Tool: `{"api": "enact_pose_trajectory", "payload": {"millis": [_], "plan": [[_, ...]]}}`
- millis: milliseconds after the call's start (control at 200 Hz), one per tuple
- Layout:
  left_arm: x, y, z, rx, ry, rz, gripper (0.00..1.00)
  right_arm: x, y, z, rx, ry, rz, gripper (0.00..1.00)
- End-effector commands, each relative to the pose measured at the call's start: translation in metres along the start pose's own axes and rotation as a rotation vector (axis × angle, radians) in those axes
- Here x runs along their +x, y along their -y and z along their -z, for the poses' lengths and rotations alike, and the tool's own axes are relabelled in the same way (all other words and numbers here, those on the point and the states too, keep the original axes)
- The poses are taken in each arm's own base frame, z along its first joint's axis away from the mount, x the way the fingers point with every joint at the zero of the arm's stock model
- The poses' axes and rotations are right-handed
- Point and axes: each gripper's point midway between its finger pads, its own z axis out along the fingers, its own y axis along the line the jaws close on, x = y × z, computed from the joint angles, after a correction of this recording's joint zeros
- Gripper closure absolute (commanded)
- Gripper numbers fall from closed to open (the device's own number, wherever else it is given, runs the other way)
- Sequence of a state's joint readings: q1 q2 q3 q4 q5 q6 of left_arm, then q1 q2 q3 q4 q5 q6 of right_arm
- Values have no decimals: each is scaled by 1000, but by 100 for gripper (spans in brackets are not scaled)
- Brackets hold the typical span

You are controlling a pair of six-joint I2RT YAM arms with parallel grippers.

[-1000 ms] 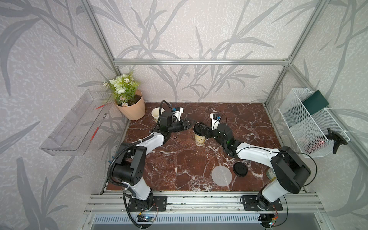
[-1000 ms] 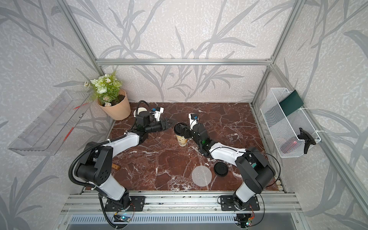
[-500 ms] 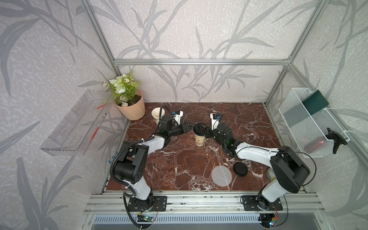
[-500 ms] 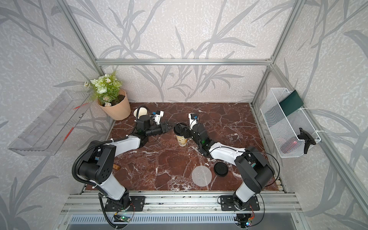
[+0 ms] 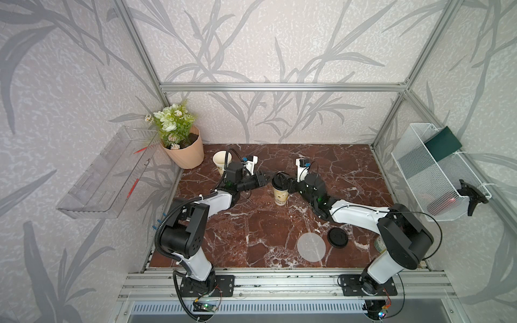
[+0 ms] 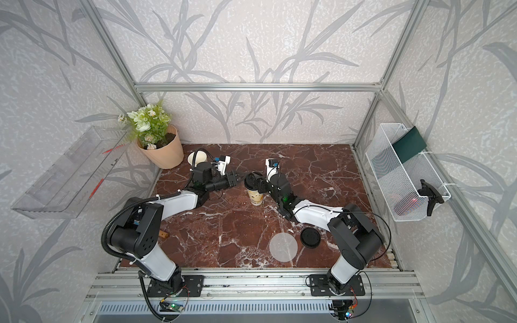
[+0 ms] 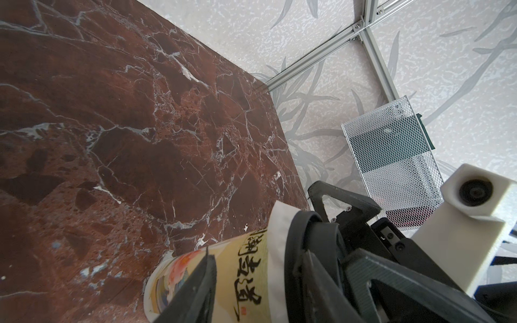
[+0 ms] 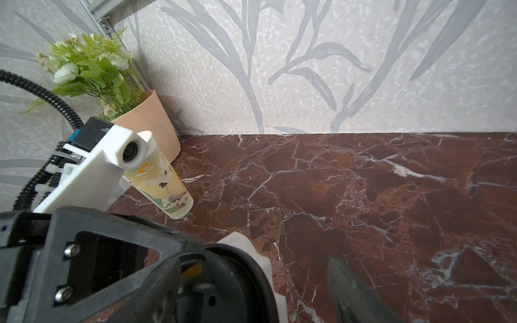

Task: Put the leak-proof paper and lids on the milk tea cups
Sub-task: Secure the cup lid on the cup.

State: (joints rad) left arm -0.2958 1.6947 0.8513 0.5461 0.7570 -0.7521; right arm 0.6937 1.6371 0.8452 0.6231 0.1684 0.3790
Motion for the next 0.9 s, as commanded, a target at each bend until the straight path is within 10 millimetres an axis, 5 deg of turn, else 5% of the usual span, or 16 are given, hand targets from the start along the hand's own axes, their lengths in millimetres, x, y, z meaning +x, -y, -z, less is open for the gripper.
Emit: {"api": "enact_pose_trajectory", "payload": {"millis": [0,265,640,895], "plan": [[101,-97,11,-311,-225,236,51,147,65,25,187,-466,150,18],[109,-99,7,-300,-228,253,53,149,66,27,186,-471,146,19],[12,2,39,-266,-57,-51,37,147,66,25,199,-485,156,20],[1,38,53,-209,13,-112,32,148,65,21,198,-508,171,20]]}}
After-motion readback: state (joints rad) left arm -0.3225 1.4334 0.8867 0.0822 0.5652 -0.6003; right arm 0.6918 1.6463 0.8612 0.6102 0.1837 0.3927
